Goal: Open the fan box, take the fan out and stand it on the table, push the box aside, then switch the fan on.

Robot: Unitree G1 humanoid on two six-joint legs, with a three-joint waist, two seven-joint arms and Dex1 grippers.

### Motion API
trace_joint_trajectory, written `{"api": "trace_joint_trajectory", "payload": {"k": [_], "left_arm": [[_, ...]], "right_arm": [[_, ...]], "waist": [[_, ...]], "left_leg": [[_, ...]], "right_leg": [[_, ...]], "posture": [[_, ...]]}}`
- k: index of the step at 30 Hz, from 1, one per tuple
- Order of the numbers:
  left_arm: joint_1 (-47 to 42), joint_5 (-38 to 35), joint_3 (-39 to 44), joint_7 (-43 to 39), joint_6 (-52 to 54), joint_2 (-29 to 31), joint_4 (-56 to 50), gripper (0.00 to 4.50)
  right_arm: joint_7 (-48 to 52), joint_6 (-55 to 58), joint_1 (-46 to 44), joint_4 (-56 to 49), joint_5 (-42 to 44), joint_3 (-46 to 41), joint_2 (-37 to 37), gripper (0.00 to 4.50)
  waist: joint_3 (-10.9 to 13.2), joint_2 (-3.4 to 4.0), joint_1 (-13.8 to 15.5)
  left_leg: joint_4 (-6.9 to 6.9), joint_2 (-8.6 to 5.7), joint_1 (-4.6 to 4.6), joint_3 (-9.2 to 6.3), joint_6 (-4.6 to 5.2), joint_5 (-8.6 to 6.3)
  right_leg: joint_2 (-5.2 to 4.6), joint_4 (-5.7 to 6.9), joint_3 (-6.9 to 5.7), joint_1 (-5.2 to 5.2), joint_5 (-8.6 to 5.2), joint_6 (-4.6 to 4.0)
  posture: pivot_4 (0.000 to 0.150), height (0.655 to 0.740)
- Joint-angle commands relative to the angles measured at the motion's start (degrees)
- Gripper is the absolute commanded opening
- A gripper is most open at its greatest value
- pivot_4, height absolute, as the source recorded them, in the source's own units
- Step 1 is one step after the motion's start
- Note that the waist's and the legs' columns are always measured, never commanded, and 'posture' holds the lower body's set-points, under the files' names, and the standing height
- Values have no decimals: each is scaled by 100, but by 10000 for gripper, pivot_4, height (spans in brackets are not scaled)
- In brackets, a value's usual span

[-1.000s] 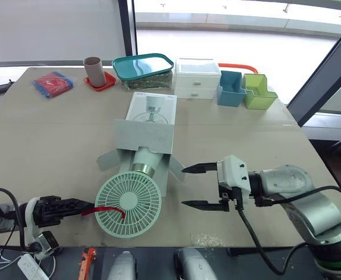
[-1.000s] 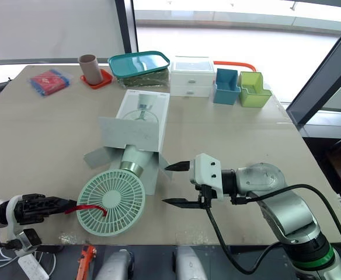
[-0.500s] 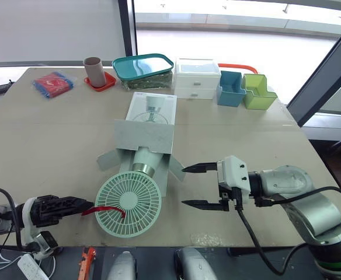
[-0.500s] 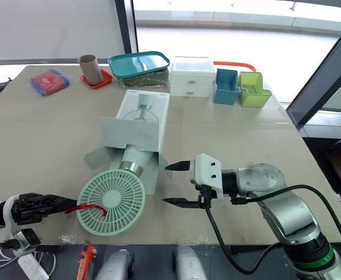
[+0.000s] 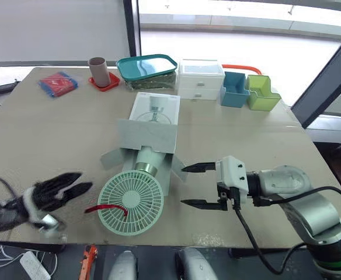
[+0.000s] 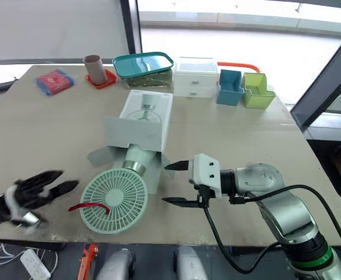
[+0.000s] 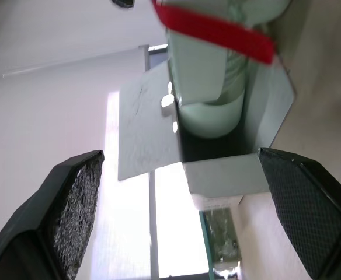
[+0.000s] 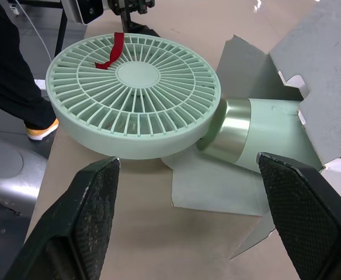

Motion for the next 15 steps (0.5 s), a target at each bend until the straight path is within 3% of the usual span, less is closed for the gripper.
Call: {"api": "trace_joint_trajectory", "payload": {"k": [1, 3, 6, 10, 15], "left_arm": [[-1055, -1809, 587, -1779, -624, -1016, 319, 45000], [-1169, -1864, 673, -1809, -559, -1046, 443, 45000], [-1279, -1793, 611, -1905, -693, -986, 350, 45000], [-1213, -2724, 1035, -2415, -851, -1145, 840, 45000], [-915, -1914, 687, -2121, -911, -772, 178, 45000]], "right_arm": [[-26, -52, -152, -55, -6, 64, 61, 38320], [-26, -62, -178, -27, -28, 88, 68, 38320], [-7, -68, -209, -8, -19, 113, 77, 38320], [18, -137, -235, 67, -101, 168, 95, 38320], [13, -161, -229, 97, -129, 205, 137, 38320]], "waist": [[0, 0, 0], [-5, 5, 111], [-12, -12, 16], [-12, -11, 1], [-12, -14, 1]], "left_leg": [[1, -1, 3, 3, 0, 0], [4, -10, 6, 4, 0, 0], [63, 2, -17, 25, 19, -7], [62, 4, -12, 28, 20, -7], [71, 2, -11, 31, 20, -7]], "right_leg": [[-6, 4, -7, 0, 0, 0], [-16, 11, -12, 2, -1, 1], [-17, 31, -22, 8, -8, 13], [-20, 42, -25, 5, -9, 13], [-25, 46, -28, 7, -8, 13]], "posture": [[1500, 7400], [1500, 7400], [1500, 7400], [1500, 7400], [1500, 7400]]}}
